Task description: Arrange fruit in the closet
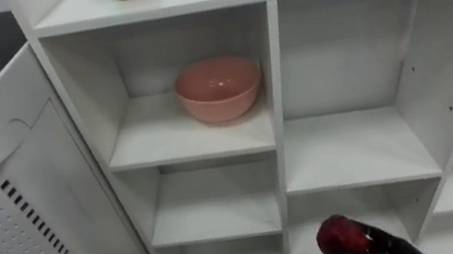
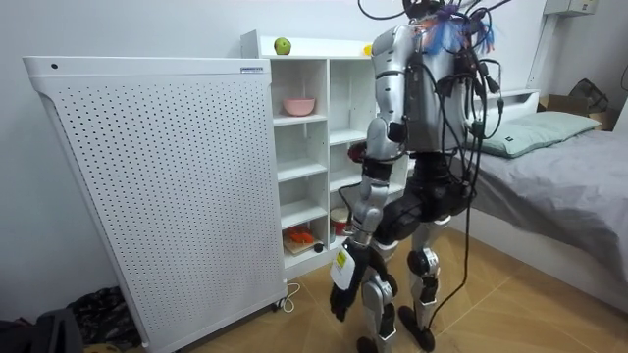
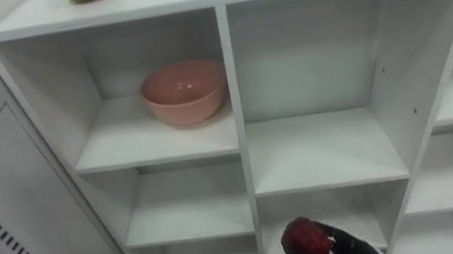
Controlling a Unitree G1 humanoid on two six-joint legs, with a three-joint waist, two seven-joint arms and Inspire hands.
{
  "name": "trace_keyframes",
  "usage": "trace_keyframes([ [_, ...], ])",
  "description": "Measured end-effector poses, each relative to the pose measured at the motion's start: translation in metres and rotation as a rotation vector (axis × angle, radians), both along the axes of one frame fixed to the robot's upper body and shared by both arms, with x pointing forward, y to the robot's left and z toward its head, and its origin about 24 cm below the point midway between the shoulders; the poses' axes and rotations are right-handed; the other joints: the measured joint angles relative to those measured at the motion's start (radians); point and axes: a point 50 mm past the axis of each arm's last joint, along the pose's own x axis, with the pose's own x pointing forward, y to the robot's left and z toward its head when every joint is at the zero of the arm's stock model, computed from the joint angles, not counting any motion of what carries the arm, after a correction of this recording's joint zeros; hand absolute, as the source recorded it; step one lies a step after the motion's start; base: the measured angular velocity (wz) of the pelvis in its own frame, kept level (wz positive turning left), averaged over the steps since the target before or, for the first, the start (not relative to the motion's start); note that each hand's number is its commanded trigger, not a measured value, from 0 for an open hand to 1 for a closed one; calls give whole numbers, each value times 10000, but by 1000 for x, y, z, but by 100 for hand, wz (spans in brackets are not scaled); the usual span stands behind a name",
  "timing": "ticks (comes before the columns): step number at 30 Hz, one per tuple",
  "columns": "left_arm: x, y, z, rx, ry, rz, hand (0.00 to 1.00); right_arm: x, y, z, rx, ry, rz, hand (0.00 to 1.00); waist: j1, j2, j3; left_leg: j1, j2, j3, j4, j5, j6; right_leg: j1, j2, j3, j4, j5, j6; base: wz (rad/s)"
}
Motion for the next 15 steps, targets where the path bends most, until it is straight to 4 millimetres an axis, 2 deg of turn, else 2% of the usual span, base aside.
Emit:
trace_keyframes([
  [3,2,-4,-1,-104,20,-101,0,-1,-11,-7,1554,368,-1335,100,87,14,-6,-904,-124,12,466,13,22,-1046,-294,94,849,-259,-12,16],
  [7,7,-5,0,-138,-55,-56,0,3,-17,-4,3236,228,-2447,100,295,30,-7,-1898,-192,18,1037,29,26,-2109,-501,90,1629,-390,-125,7],
  [11,18,-8,2,-250,-523,-3,0,23,-18,9,4646,-71,-3219,100,389,39,8,-2890,-201,-34,1612,44,-20,-3048,-609,98,2226,-525,-131,11],
  [15,27,-8,5,-284,-975,65,0,40,-41,37,5288,-1027,-3912,100,615,25,13,-3917,-358,-90,2187,67,-74,-4097,-854,61,3002,-688,-234,15],
])
